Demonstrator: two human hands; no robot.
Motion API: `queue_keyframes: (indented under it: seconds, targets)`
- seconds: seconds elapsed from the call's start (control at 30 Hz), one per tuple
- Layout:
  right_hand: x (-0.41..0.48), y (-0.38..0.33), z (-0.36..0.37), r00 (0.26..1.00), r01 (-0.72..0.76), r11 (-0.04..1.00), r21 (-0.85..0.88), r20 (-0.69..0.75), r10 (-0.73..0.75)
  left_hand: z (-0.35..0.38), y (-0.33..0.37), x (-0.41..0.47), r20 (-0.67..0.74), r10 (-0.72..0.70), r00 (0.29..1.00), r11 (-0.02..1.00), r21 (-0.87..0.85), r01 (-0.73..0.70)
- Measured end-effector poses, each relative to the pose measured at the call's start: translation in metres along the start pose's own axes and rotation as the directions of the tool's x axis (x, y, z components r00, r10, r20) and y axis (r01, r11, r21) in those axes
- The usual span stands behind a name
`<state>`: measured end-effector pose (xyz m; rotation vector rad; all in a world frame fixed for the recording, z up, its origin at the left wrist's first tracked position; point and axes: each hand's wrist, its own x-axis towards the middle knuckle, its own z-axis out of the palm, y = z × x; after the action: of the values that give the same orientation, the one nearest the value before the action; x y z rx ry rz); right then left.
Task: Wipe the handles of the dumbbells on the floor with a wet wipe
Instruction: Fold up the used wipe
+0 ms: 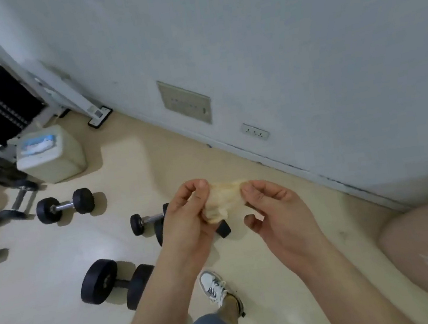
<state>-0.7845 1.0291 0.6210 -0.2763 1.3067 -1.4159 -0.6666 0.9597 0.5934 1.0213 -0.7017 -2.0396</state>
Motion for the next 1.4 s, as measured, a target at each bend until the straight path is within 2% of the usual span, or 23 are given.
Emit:
queue_keyframes:
  seconds: [0.07, 0.17, 0.3, 0.4, 0.47, 0.57, 0.67, 0.73, 0.77, 0.83, 0.9, 0.97, 1.03, 1.1, 1.17, 1.27, 1.33, 1.4]
  targets:
    - [-0.042, 0.004, -0.039, 0.998, 0.01, 0.986, 0.166, -0.057, -0.001, 0.029, -0.034, -0.027, 0.056, -0.071, 0.996, 0.996, 0.065, 0.067]
    - [-0.108, 0.013, -0.1, 0.98, 0.071, 0.954, 0.292, -0.2, -0.012, 0.071, -0.086, -0.073, 0.189, -0.153, 0.97, 0.963, 0.248, 0.103]
    - [-0.178, 0.01, -0.179, 0.909, 0.222, 0.897, 0.383, -0.414, -0.048, 0.13, -0.135, -0.123, 0.418, -0.166, 0.893, 0.88, 0.471, -0.057]
    - [-0.214, 0.002, -0.236, 0.837, 0.377, 0.795, 0.476, -0.542, -0.073, 0.175, -0.172, -0.148, 0.562, -0.229, 0.795, 0.779, 0.595, -0.196]
    - [-0.233, -0.002, -0.272, 0.825, 0.444, 0.724, 0.528, -0.557, -0.1, 0.207, -0.198, -0.161, 0.594, -0.313, 0.741, 0.716, 0.66, -0.227]
    - [-0.251, -0.01, -0.323, 0.804, 0.498, 0.676, 0.543, -0.581, -0.126, 0.26, -0.242, -0.167, 0.562, -0.373, 0.738, 0.635, 0.735, -0.238]
    - [-0.259, -0.023, -0.377, 0.747, 0.535, 0.704, 0.468, -0.651, -0.135, 0.311, -0.291, -0.158, 0.586, -0.346, 0.733, 0.488, 0.779, -0.393]
    - [-0.261, -0.037, -0.417, 0.652, 0.488, 0.831, 0.267, -0.745, -0.144, 0.348, -0.321, -0.15, 0.672, -0.356, 0.65, 0.378, 0.739, -0.557]
    - [-0.261, -0.046, -0.438, 0.593, 0.411, 0.905, 0.113, -0.787, -0.171, 0.367, -0.335, -0.146, 0.703, -0.372, 0.606, 0.365, 0.711, -0.601]
    - [-0.265, -0.067, -0.476, 0.525, 0.261, 0.956, -0.132, -0.812, -0.255, 0.407, -0.359, -0.141, 0.725, -0.427, 0.54, 0.425, 0.688, -0.588]
    - [-0.273, -0.09, -0.511, 0.561, 0.233, 0.946, -0.226, -0.763, -0.321, 0.449, -0.381, -0.14, 0.724, -0.505, 0.47, 0.475, 0.688, -0.55]
    - [-0.279, -0.108, -0.545, 0.618, 0.227, 0.932, -0.283, -0.697, -0.363, 0.484, -0.407, -0.139, 0.724, -0.53, 0.442, 0.475, 0.685, -0.552]
    - [-0.28, -0.116, -0.582, 0.559, 0.216, 0.913, -0.346, -0.723, -0.406, 0.512, -0.435, -0.14, 0.73, -0.535, 0.426, 0.464, 0.675, -0.573]
    - [-0.277, -0.117, -0.624, 0.489, 0.238, 0.919, -0.315, -0.779, -0.394, 0.536, -0.466, -0.144, 0.736, -0.545, 0.402, 0.455, 0.662, -0.596]
    - [-0.271, -0.114, -0.658, 0.471, 0.259, 0.924, -0.283, -0.798, -0.376, 0.555, -0.491, -0.143, 0.733, -0.551, 0.4, 0.461, 0.666, -0.586]
    - [-0.262, -0.114, -0.725, 0.467, 0.268, 0.923, -0.277, -0.8, -0.376, 0.588, -0.543, -0.135, 0.673, -0.602, 0.43, 0.495, 0.737, -0.461]
    - [-0.253, -0.114, -0.778, 0.457, 0.232, 0.925, -0.3, -0.806, -0.376, 0.608, -0.584, -0.118, 0.592, -0.633, 0.498, 0.49, 0.805, -0.335]
    - [-0.243, -0.102, -0.826, 0.436, 0.162, 0.946, -0.28, -0.84, -0.323, 0.617, -0.627, -0.093, 0.502, -0.614, 0.609, 0.398, 0.863, -0.311]
